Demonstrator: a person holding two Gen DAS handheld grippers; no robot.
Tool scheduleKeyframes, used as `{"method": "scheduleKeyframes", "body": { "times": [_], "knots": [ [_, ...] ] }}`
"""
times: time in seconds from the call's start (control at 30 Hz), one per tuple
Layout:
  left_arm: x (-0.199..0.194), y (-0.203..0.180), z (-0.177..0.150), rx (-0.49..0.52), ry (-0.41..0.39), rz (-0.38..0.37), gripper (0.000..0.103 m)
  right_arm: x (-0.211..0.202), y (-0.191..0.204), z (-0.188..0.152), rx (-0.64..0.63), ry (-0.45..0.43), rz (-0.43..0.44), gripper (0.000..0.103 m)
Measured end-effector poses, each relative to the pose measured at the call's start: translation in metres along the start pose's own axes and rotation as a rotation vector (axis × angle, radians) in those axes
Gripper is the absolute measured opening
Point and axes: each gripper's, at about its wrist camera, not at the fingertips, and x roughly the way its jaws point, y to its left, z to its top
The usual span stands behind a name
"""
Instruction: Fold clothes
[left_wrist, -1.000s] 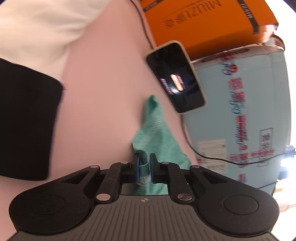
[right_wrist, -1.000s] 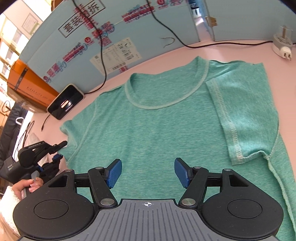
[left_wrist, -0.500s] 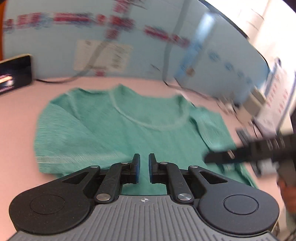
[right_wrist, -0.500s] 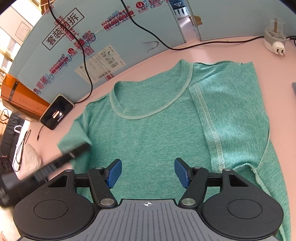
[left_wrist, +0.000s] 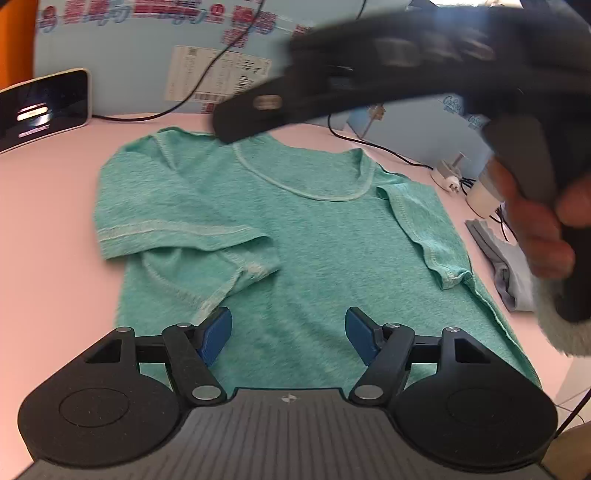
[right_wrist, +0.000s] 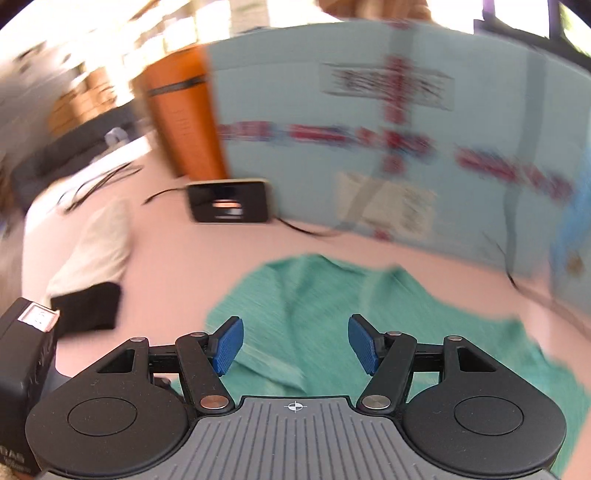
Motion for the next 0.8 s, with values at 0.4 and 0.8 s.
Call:
{"method": "scheduleKeyframes", "body": {
  "times": [0.4, 0.8],
  "knots": [
    [-0.014, 0.0, -0.027, 0.153, -0.039, 0.025, 0.084, 0.098, 0.113, -0.004, -0.617, 0.246, -0.021, 0.033],
    [-0.01, 0.013, -0.018, 0.172, -0.038, -0.037, 0.099, 0.092, 0.097, -0.009, -0.549, 0.148, -0.166, 0.003]
  ]
}}
